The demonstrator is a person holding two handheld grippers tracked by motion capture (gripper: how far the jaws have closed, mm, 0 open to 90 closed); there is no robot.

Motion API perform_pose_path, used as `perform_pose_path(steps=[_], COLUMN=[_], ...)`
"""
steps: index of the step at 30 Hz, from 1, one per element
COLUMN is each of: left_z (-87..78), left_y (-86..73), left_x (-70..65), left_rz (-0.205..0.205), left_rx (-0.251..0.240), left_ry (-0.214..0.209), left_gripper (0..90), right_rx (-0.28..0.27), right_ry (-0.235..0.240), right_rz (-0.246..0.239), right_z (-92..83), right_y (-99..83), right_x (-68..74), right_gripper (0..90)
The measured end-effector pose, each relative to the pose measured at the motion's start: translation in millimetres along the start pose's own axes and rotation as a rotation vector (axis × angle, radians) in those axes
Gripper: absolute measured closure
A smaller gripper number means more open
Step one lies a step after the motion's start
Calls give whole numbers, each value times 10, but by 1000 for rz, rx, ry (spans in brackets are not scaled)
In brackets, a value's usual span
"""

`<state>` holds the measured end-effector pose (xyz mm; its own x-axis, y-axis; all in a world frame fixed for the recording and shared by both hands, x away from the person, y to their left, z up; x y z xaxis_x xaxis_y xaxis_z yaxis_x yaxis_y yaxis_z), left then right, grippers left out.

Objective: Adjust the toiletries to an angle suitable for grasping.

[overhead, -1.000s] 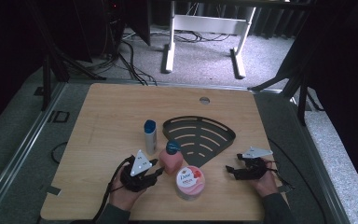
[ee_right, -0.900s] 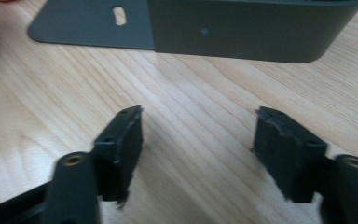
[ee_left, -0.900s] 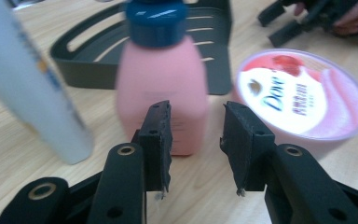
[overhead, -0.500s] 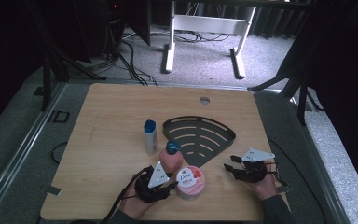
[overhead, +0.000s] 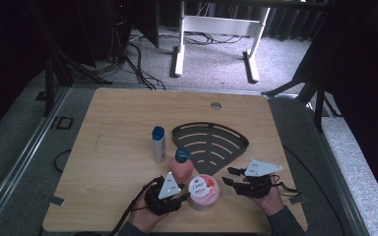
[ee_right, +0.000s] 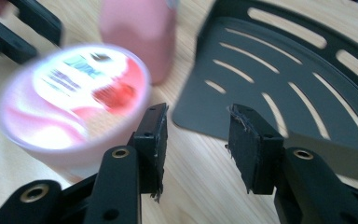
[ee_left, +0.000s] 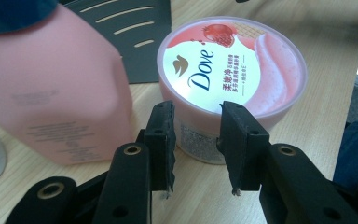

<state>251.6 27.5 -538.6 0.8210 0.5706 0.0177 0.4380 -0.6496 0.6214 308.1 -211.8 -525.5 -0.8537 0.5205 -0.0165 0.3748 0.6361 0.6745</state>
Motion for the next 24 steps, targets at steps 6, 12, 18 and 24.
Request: perform_pose_path(steps=[6,12,18,24], left_z=[46,92,133,188], left_y=[45,98,161,241], left_x=[-36,-49,-53,-89], left_rz=[10,17,35,56], left_rx=[1,-3,3,4], left_ry=[-13,-29,-35,-36], left_gripper=[648,638,636,636], right_rx=[-6,14,34,47], right_ry=[15,25,15,-6], right_rz=[-22,-36,-30,-31], right_z=[-8,43,69,26], right_y=[55,57,22,-9], right_x=[74,101,61,6], right_gripper=[567,565,575,604])
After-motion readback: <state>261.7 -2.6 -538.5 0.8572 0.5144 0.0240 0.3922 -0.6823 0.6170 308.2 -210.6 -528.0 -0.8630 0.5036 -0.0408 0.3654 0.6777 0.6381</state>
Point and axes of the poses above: each handheld gripper's, and its own axes: z roughly forward along the jaws, y roughly out of its top, x roughly to its left, the point moved 5 cm from there along z, roughly forward along the jaws, and after that the axes turned 14 degrees about x, right-handed, at the moved point
